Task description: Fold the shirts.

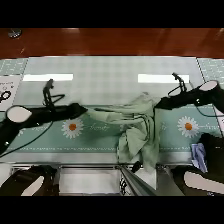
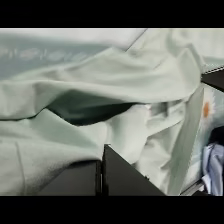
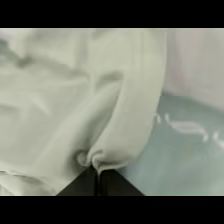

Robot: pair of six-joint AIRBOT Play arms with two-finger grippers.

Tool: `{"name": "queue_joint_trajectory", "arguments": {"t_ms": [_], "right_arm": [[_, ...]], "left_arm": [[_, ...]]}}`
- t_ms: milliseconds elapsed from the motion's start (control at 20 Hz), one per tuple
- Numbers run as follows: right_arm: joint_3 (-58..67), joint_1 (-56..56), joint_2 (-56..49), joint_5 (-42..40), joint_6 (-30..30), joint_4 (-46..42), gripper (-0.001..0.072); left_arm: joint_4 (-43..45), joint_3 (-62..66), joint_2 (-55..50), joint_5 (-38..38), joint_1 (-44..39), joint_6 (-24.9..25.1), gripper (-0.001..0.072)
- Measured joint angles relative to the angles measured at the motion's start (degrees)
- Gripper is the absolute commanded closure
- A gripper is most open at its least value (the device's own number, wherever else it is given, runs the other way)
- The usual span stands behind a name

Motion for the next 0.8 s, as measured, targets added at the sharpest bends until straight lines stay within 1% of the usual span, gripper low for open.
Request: {"name": "queue_joint_trajectory", "arguments": {"t_ms": [100,200,300,400,550,800], "right_arm": [[5.14,-0.96,5.42,0.13,0.44,0.44,0.0685],[11.04,-1.97,11.78,-1.20,0.81,0.92,0.0685],[16.92,-2.60,18.10,-4.76,1.53,1.27,0.0685],[22.01,-2.91,23.02,-7.48,2.67,1.49,0.0686],[28.09,-3.13,28.17,-9.79,5.05,1.64,0.0686],[36.54,-3.26,34.16,-10.69,8.00,1.09,0.0686]], "left_arm": [[0.04,7.17,1.03,-5.70,5.51,2.05,0.0689],[-0.20,17.44,2.47,-12.00,13.18,3.26,0.0689],[-0.76,28.70,3.58,-16.92,20.92,3.98,0.0689],[-0.96,39.28,4.17,-20.41,26.82,4.31,0.0689],[-2.03,53.29,4.59,-22.51,31.36,4.68,0.0689],[-3.04,69.88,4.83,-21.51,33.57,4.87,0.0689]]}}
